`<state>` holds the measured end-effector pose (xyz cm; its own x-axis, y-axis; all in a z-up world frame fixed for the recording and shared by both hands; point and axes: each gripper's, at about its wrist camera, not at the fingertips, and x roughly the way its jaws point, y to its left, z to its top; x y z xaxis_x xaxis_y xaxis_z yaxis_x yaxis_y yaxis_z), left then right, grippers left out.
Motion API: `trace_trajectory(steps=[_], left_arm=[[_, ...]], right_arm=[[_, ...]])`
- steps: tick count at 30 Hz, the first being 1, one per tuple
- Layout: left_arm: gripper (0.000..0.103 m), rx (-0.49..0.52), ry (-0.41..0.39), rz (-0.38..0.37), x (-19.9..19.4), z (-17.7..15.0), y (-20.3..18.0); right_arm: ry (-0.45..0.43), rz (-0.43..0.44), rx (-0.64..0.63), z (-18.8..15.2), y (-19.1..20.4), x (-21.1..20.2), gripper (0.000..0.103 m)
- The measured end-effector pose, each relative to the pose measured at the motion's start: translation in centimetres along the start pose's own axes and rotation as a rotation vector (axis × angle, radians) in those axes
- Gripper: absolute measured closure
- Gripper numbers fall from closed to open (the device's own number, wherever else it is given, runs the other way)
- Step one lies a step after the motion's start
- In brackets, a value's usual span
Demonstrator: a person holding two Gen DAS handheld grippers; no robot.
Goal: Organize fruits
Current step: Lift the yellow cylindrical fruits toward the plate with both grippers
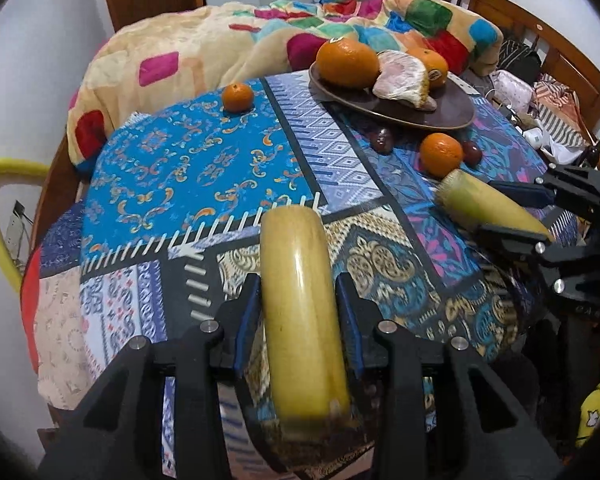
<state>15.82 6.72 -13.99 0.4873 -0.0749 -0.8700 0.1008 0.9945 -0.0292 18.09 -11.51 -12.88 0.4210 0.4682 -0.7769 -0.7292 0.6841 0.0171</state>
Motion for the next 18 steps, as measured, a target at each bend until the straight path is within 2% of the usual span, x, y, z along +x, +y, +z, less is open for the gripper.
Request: trace_trajectory(steps=[4, 10, 18], left_arm=[[0.066, 0.007, 0.013, -0.002, 1.0, 0.7, 0.0], [0.067, 0.014, -0.010, 0.006, 0.6, 0.6, -0.1], [0.068, 0.034, -0.106, 0.039, -2.9, 0.2, -1.7]], right_arm=[[0.014, 0.016, 0.011, 0.3, -0.4, 1.0, 0.066], [-0.026, 0.031, 0.050, 0.0, -0.9, 0.5, 0.068], [-0.085, 0.012, 0.104, -0.2, -1.7, -2.2, 0.068]])
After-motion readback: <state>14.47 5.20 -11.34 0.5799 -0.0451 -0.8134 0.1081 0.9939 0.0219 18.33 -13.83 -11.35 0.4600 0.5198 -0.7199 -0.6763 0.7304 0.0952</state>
